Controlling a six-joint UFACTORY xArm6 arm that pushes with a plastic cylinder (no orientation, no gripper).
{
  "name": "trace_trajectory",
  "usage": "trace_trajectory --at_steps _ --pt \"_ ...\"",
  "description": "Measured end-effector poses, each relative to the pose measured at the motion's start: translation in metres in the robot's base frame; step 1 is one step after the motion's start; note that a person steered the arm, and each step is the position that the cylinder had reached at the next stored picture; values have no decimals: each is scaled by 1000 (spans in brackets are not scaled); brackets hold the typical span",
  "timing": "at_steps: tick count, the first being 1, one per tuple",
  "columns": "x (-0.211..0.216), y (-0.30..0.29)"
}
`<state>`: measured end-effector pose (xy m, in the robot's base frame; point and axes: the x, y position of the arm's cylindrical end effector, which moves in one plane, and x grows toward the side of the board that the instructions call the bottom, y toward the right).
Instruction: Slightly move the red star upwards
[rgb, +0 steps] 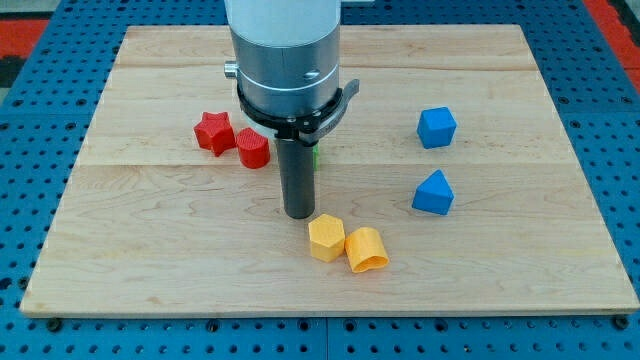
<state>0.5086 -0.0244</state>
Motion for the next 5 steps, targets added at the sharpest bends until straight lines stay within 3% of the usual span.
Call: trace_trajectory --at_steps 5 --pt "0 -13"
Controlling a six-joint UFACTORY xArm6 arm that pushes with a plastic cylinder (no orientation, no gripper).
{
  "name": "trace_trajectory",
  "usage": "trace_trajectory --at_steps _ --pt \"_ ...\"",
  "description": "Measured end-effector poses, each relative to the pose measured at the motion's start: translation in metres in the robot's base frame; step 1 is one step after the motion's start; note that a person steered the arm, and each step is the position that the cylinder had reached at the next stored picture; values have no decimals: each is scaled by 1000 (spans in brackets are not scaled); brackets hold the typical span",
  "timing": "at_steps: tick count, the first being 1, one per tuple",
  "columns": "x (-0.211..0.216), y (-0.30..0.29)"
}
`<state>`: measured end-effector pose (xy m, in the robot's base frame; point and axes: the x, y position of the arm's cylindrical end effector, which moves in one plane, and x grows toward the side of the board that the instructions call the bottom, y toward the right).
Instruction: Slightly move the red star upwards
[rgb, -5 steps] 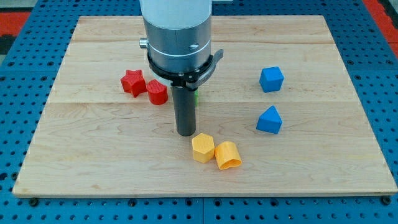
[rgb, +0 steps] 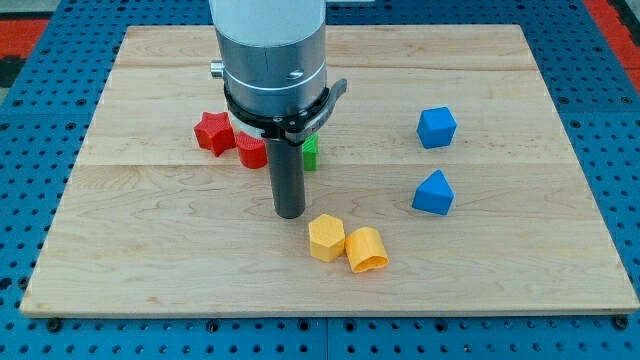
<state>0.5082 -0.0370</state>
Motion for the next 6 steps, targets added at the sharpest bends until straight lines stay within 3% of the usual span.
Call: trace_trajectory --at_steps 3,4,6 --pt "-48 -11" --pt "-50 -52" --pt "-93 -114"
